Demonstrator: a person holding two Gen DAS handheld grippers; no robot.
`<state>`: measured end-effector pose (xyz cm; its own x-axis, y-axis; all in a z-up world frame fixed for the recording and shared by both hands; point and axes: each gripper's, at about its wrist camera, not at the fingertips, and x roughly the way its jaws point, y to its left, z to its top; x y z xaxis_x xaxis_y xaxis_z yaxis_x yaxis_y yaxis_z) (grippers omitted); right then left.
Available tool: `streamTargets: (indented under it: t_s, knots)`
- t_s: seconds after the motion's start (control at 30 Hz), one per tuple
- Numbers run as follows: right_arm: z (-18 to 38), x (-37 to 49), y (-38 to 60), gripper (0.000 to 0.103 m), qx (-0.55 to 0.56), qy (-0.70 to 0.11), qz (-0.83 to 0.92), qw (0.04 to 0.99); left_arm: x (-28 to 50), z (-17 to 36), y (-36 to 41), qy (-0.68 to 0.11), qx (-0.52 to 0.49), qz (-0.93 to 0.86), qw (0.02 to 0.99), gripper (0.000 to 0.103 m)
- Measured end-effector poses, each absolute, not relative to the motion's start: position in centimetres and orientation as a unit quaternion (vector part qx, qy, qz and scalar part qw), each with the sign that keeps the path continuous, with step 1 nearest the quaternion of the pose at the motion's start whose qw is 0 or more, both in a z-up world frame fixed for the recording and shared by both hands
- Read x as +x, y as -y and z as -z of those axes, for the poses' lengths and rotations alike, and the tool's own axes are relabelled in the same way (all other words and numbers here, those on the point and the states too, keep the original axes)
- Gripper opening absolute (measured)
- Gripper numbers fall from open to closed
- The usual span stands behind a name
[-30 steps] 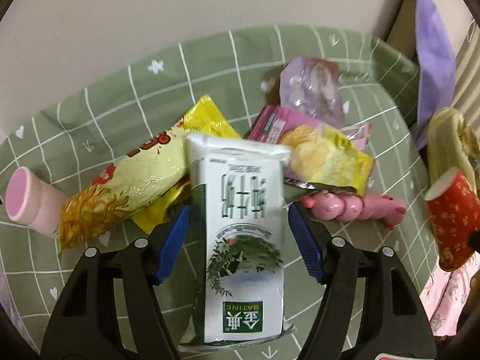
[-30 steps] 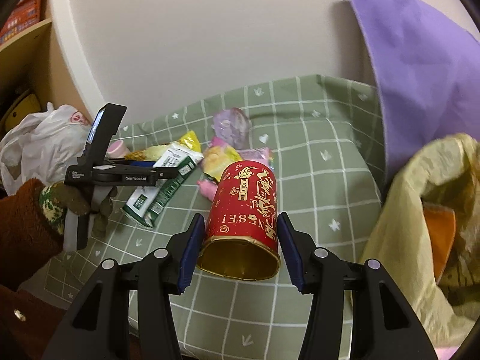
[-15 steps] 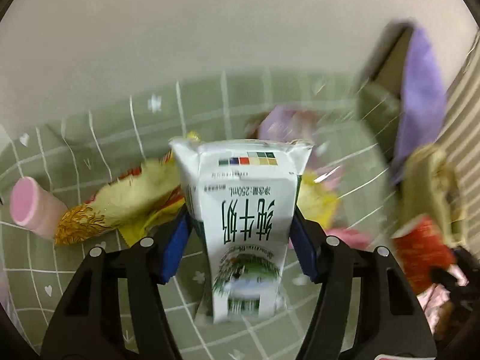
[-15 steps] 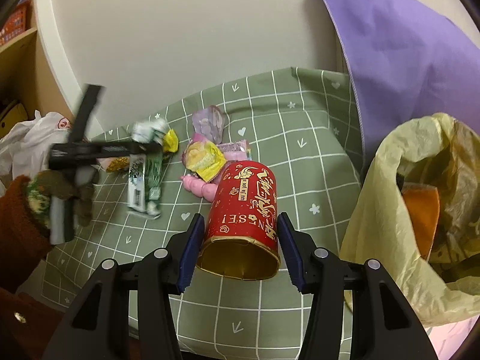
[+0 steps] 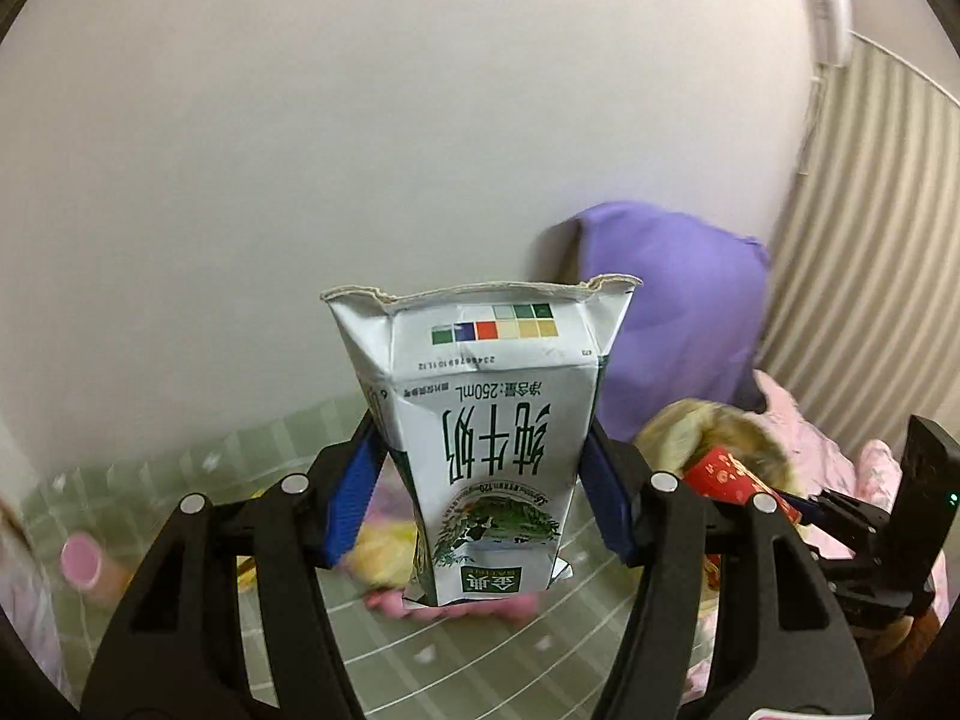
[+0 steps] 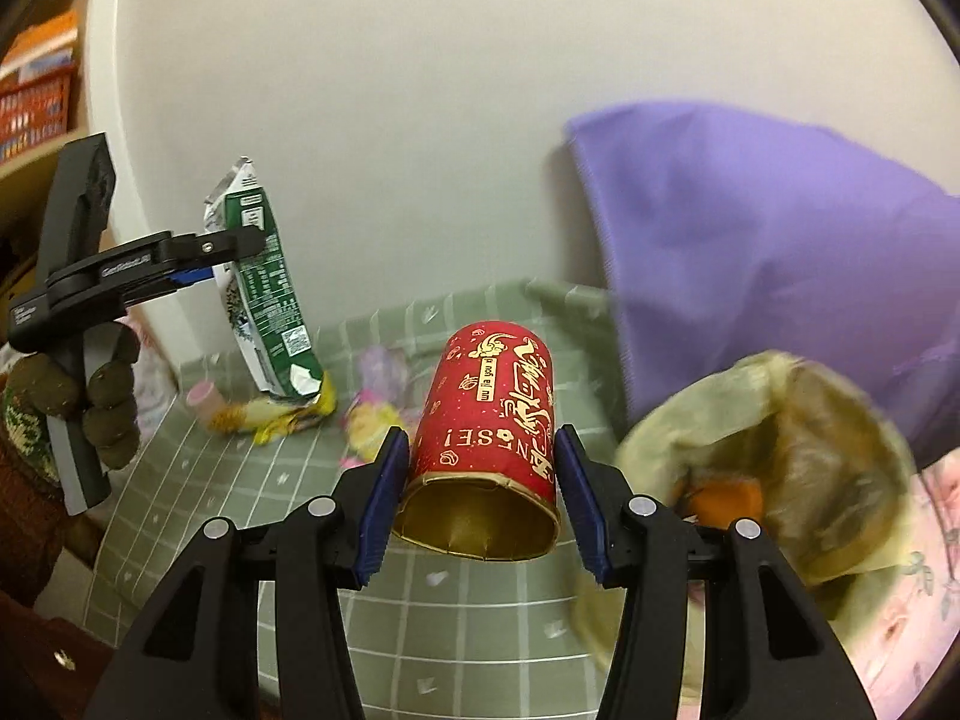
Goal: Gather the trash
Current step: 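Carry the milk carton and red can over the yellow trash bag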
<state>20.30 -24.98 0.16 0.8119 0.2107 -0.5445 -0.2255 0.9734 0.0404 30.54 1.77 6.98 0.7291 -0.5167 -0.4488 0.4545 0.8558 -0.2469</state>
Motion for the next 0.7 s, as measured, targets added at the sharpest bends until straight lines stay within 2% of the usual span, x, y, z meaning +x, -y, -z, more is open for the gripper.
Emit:
streamTargets:
  t_s: [0.4,0.7]
  knots:
    - [-5.5,16.3,35.5,0.048,0.001,-0.231,0.028,0.973,31.3,-9.9,9.5,-0.231,-0.067,0.412,0.879,0.058]
    - [-3.7,17.9,40.4,0.048,0.025,-0.264,0.047,0.963,33.0,-7.8,20.5,-0.273,-0.039,0.512,0.813,0.058]
